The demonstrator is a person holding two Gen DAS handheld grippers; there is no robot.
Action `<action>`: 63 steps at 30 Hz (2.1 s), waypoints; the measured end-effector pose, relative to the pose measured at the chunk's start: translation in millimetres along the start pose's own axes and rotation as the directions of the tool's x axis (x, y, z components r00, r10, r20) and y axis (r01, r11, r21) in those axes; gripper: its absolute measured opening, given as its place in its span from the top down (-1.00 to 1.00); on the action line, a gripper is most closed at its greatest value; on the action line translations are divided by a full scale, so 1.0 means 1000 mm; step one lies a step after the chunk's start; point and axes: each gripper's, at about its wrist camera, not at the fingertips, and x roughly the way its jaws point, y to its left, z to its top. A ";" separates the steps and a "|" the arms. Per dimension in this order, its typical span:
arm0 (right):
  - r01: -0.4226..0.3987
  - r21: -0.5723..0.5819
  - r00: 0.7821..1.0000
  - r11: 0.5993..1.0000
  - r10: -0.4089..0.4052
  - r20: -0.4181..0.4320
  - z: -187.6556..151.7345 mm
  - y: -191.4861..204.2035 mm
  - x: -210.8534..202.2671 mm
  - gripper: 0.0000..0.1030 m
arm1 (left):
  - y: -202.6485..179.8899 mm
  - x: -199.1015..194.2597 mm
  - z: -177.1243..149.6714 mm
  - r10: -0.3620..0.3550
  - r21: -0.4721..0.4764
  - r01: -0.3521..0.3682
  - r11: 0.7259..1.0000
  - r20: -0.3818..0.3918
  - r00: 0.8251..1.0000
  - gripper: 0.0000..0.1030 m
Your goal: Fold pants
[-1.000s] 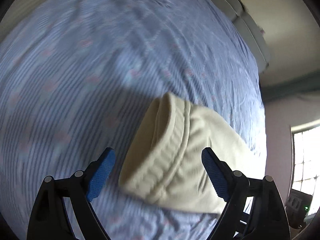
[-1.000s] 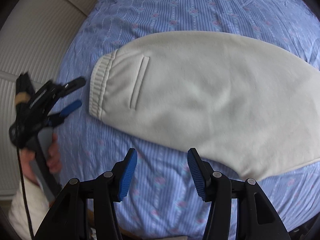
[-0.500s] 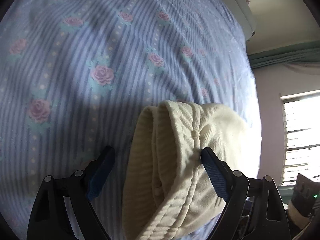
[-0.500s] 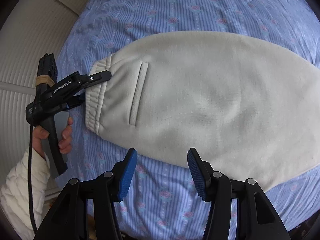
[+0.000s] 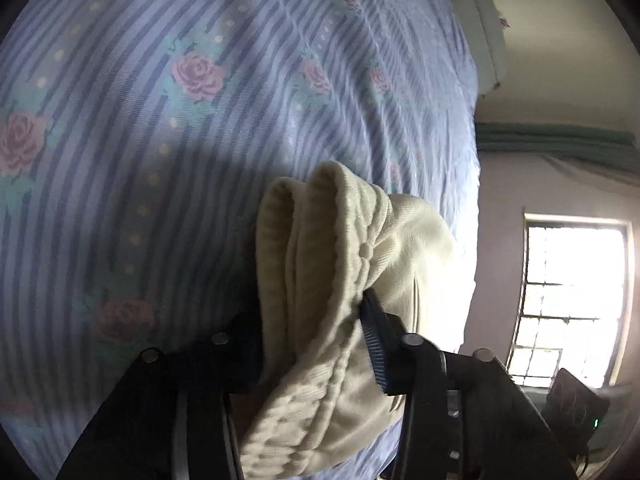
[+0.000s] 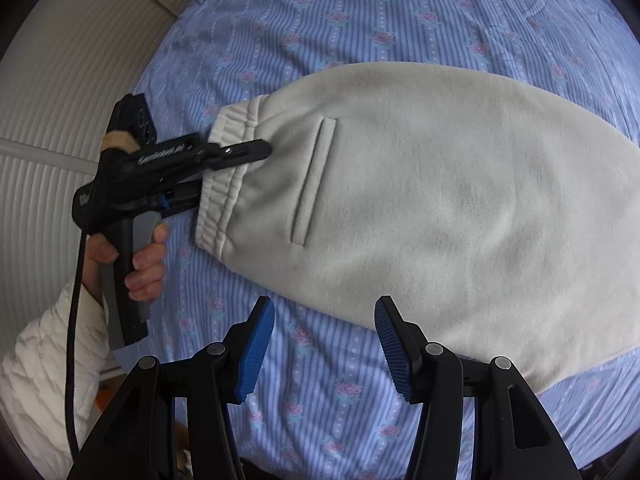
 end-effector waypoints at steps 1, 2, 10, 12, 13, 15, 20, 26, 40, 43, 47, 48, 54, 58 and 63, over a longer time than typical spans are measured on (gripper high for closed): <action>-0.002 -0.003 1.000 1.000 0.002 0.006 -0.001 0.001 -0.002 -0.05 | -0.007 -0.004 -0.002 0.019 0.004 -0.019 1.000 0.008 1.000 0.54; -0.001 -0.009 1.000 1.000 0.001 0.016 -0.001 0.001 -0.005 -0.05 | -0.016 -0.009 -0.004 0.030 0.024 -0.030 0.999 0.020 0.999 0.58; 0.021 -0.009 0.997 1.000 -0.020 0.077 -0.010 -0.002 -0.027 -0.05 | -0.042 -0.016 -0.004 0.174 0.118 -0.180 0.977 0.066 0.983 0.52; 0.028 0.013 0.995 1.000 -0.029 0.091 -0.014 -0.008 -0.034 -0.05 | -0.049 -0.012 -0.007 0.292 0.146 -0.299 0.943 0.069 0.954 0.22; 0.026 0.020 0.994 0.999 -0.028 0.102 -0.016 -0.012 -0.039 -0.05 | -0.057 -0.015 -0.009 0.350 0.164 -0.361 0.918 0.090 0.932 -0.02; 0.029 0.037 0.991 0.999 -0.034 0.129 -0.021 -0.017 -0.050 -0.05 | -0.079 -0.030 -0.015 0.438 0.210 -0.463 0.861 0.154 0.886 -0.10; 0.000 0.103 0.978 0.995 -0.022 0.206 -0.048 -0.041 -0.086 -0.05 | -0.154 -0.083 -0.044 0.415 0.371 -0.485 0.792 0.255 0.873 -0.17; -0.031 0.152 0.935 0.988 -0.025 0.354 -0.090 -0.070 -0.150 -0.05 | -0.259 -0.105 -0.096 0.310 0.550 -0.437 0.712 0.312 0.898 -0.33; -0.011 0.401 0.806 0.916 -0.229 0.545 -0.202 -0.208 -0.275 -0.05 | -0.416 -0.010 -0.213 0.138 0.766 -0.236 0.598 0.192 0.972 -0.37; -0.025 0.460 0.789 0.888 -0.265 0.554 -0.223 -0.250 -0.291 -0.05 | -0.446 0.015 -0.238 0.142 0.802 -0.227 0.553 0.178 0.974 -0.39; -0.046 0.500 0.775 0.865 -0.285 0.564 -0.246 -0.305 -0.310 -0.05 | -0.490 0.049 -0.271 0.143 0.837 -0.225 0.500 0.177 0.974 -0.47; -0.051 0.499 0.774 0.865 -0.282 0.567 -0.249 -0.320 -0.314 -0.05 | -0.502 0.060 -0.277 0.144 0.840 -0.225 0.494 0.176 0.974 -0.48; -0.093 0.485 0.779 0.870 -0.240 0.579 -0.260 -0.413 -0.335 -0.05 | -0.561 0.130 -0.302 0.155 0.829 -0.223 0.512 0.166 0.974 -0.50; -0.109 0.483 0.787 0.869 -0.222 0.576 -0.266 -0.475 -0.347 -0.03 | -0.595 0.179 -0.311 0.174 0.828 -0.243 0.506 0.178 0.969 -0.50; -0.136 0.539 0.775 0.831 -0.250 0.581 -0.268 -0.537 -0.352 -0.03 | -0.636 0.233 -0.312 0.186 0.853 -0.248 0.460 0.181 0.966 -0.60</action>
